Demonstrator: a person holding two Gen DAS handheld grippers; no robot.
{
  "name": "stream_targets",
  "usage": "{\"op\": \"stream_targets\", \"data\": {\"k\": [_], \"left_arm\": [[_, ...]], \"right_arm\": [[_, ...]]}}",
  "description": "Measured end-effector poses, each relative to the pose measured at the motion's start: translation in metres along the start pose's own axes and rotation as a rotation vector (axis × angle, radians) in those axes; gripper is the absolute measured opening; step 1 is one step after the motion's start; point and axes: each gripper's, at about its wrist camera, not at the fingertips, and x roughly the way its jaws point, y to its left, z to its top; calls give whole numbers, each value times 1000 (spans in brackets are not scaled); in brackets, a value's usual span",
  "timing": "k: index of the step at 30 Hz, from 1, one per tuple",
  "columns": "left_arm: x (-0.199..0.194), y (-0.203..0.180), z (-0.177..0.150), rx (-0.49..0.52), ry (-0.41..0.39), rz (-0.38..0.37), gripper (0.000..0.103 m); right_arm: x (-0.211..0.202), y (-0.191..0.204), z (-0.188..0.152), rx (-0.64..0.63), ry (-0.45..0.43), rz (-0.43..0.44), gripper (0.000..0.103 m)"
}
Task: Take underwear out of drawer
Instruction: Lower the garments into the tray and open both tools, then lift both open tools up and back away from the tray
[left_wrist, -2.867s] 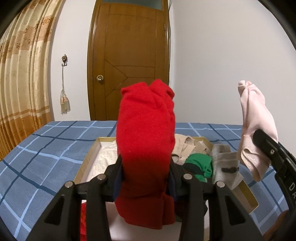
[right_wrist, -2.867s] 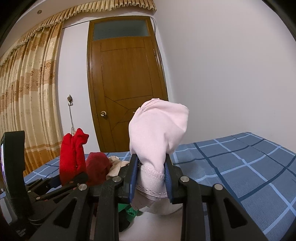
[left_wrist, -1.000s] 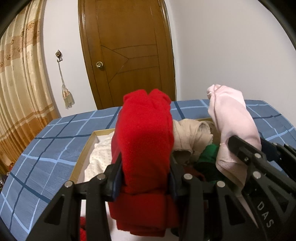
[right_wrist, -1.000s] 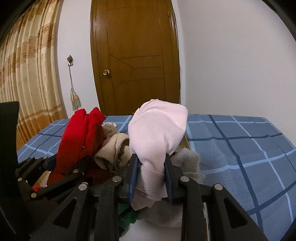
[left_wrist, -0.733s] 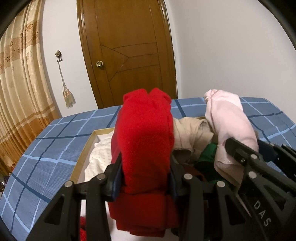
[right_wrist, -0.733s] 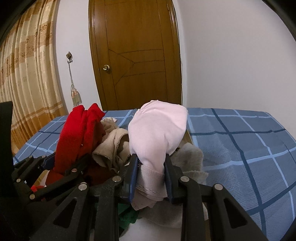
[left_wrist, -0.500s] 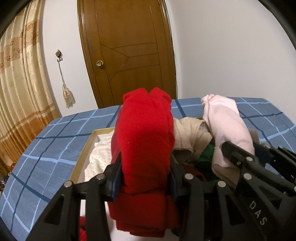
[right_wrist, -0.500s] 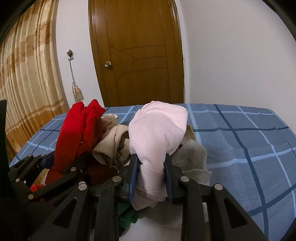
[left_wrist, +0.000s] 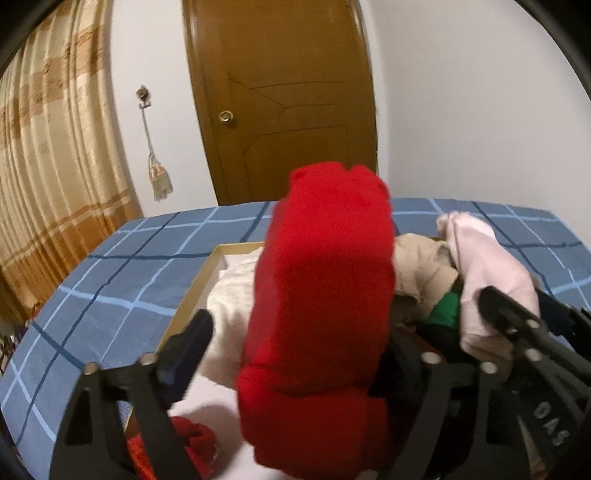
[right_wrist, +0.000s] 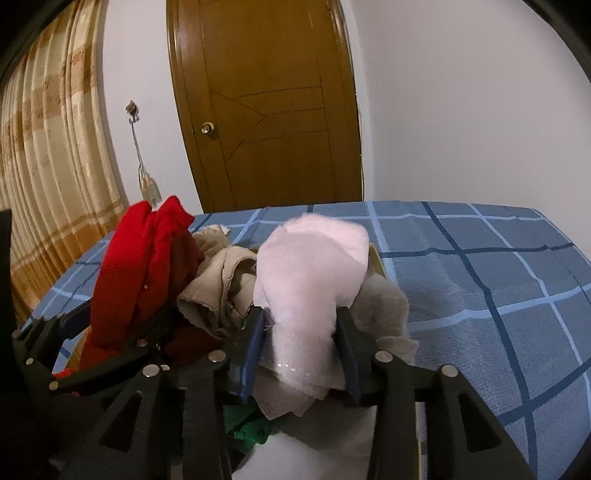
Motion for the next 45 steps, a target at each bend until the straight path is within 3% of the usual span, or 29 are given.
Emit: {"op": "stream_targets", "data": {"k": [2,5,10,17,33,45], "left_arm": [[0,4,0,-18,-3,-6,102],[-4,4,-1,-15,-29,-12,102],[-17,14,-3,-58,-102,-18,102],[-33,16,-6,-68,-195,-21,102],[-48,19,-13,-73,-251,-36,103],[-59,22,-21,-67,-254,-46,103]], "right_arm": [[-7,-2,-1,10,-33,8,47],[-23,0,-3,10,-110,9,64],[-65,9,-13,-12,-332,-67,75],[-72,-2,-16,56,-351,-104,75],[-101,-1,-29,98,-441,-129,75],[-107,4,-34,98,-441,-126,75]]}}
